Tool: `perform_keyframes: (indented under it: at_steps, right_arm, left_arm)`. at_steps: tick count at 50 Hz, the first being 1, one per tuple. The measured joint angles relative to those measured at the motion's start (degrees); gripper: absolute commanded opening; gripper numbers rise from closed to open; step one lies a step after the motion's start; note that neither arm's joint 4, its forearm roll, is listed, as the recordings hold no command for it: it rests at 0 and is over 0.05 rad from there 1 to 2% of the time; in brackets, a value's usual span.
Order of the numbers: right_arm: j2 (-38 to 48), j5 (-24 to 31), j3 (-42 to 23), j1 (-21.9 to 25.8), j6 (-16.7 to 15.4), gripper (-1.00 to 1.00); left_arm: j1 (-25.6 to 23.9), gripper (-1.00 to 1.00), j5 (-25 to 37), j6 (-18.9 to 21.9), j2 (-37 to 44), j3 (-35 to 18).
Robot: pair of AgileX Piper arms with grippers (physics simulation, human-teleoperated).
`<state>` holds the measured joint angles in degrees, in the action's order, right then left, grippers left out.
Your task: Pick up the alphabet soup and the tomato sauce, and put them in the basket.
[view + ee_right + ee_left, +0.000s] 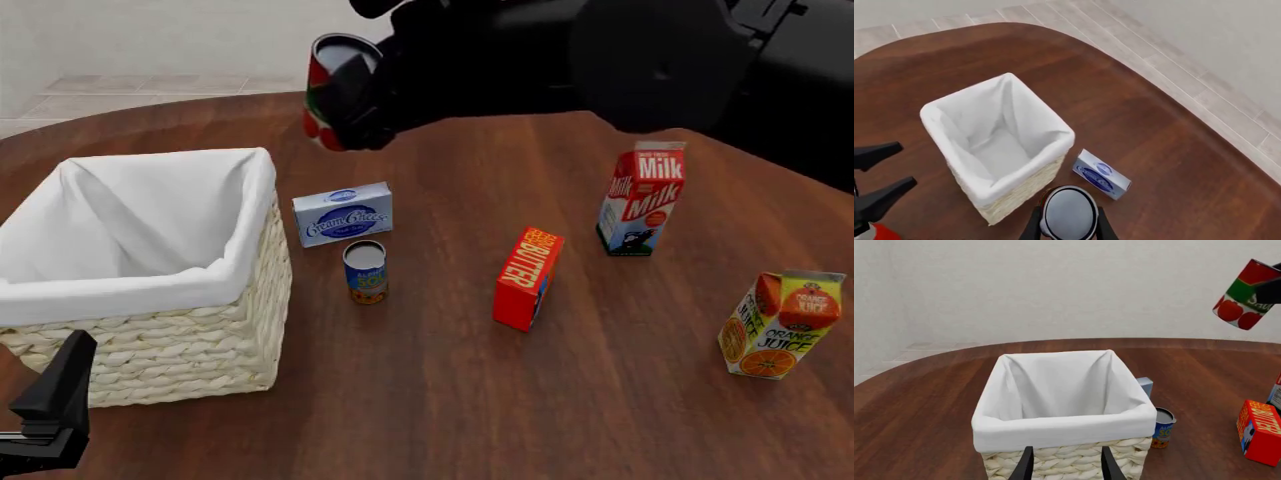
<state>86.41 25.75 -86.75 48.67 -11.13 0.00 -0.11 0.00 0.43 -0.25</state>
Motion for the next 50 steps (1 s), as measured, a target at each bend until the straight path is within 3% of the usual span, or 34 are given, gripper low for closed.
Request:
perform_keyframes:
  at_steps: [50]
  right_arm:
    - [3.93, 0.94, -4.62, 4.09, -0.78, -1.00]
  left_arm:
    - [0.00, 1.00, 0.00, 0.00, 0.00, 0.00]
